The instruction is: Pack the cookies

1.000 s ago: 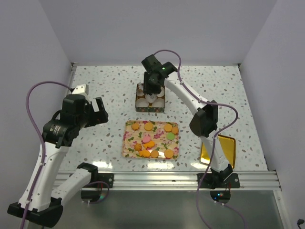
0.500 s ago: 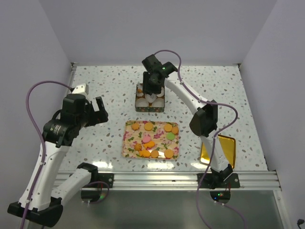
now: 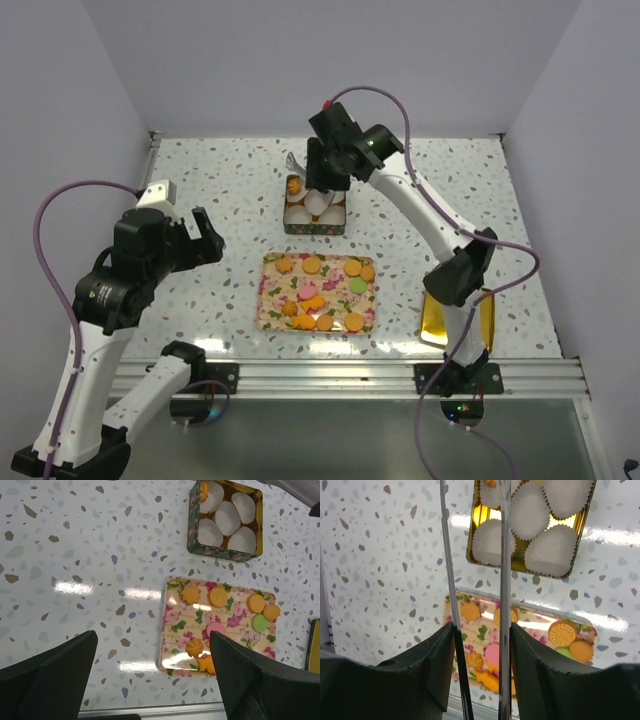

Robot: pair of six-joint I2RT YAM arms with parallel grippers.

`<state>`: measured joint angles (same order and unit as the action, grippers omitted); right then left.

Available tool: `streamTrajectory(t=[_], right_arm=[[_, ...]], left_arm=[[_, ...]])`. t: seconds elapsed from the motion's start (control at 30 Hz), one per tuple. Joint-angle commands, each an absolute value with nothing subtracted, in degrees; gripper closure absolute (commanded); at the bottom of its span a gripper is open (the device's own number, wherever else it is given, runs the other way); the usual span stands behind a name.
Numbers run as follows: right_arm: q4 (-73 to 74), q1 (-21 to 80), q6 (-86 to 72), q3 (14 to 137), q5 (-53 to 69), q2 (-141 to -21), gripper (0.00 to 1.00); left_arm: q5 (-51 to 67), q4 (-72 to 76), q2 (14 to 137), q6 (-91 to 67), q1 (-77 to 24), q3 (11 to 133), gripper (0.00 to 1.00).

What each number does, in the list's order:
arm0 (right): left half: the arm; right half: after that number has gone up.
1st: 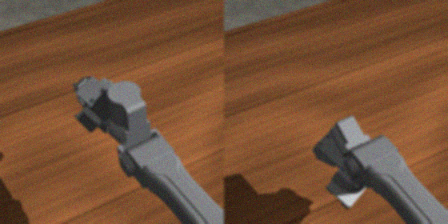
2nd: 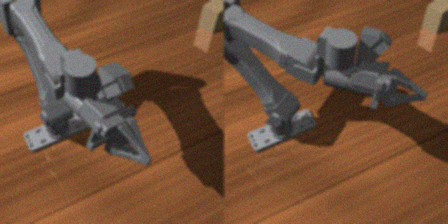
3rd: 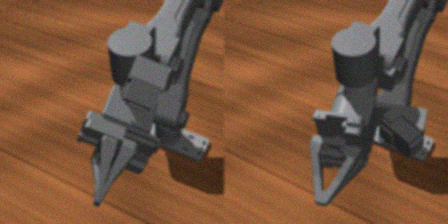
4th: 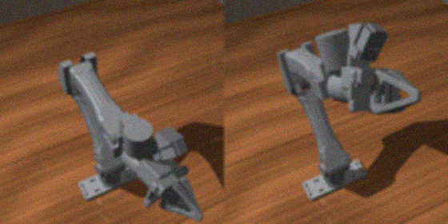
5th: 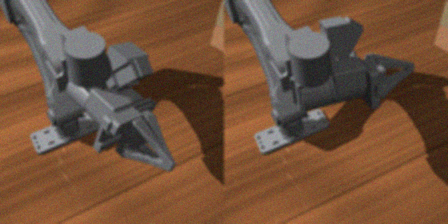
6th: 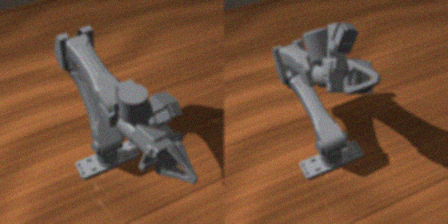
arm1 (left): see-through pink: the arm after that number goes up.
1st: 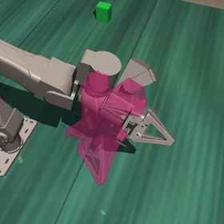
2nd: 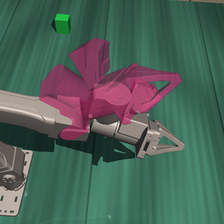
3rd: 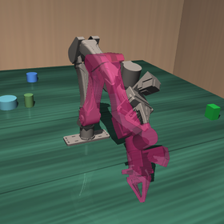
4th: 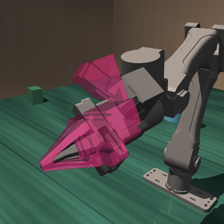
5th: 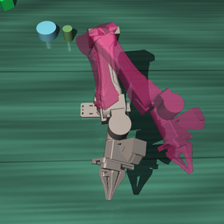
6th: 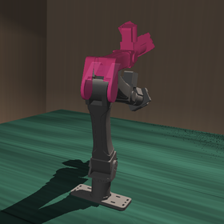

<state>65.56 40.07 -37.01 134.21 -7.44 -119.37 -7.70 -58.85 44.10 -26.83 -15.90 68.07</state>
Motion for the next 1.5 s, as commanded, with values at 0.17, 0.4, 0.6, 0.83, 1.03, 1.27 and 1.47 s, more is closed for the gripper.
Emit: streamTrajectory(t=[0.17, 0.4, 0.6, 0.83, 1.03, 1.27, 1.47], right_arm=[[66.1, 51.05, -41.55, 111.74, -15.2, -98.11, 0.51], [64.07, 59.05, -50.18, 90.19, -16.52, -84.29, 0.5], [65.92, 64.41, -54.58, 84.12, -19.07, -83.67, 0.49], [66.71, 66.53, -55.28, 85.07, -19.95, -87.62, 0.47], [69.78, 66.62, -54.23, 89.38, -21.36, -93.24, 0.45], [68.12, 66.62, -51.5, 92.11, -19.95, -98.78, 0.45], [68.2, 66.62, -50.71, 93.69, -19.6, -101.77, 0.45]], left_arm=[[-5.19, -57.31, 41.23, -27.68, -16.26, 67.59, 0.0], [-4.04, -56.6, 39.11, -28.65, -16.26, 64.16, 0.0], [-1.85, -55.37, 39.2, -29.88, -16.26, 62.23, 0.0], [-0.88, -55.63, 38.5, -30.41, -16.26, 61.61, 0.0], [-1.67, -56.95, 37.53, -30.59, -16.26, 61.96, 0.0], [-2.9, -58.71, 36.39, -30.41, -16.26, 62.84, 0.0], [-3.69, -59.5, 35.86, -30.24, -16.26, 63.28, 0.0]])
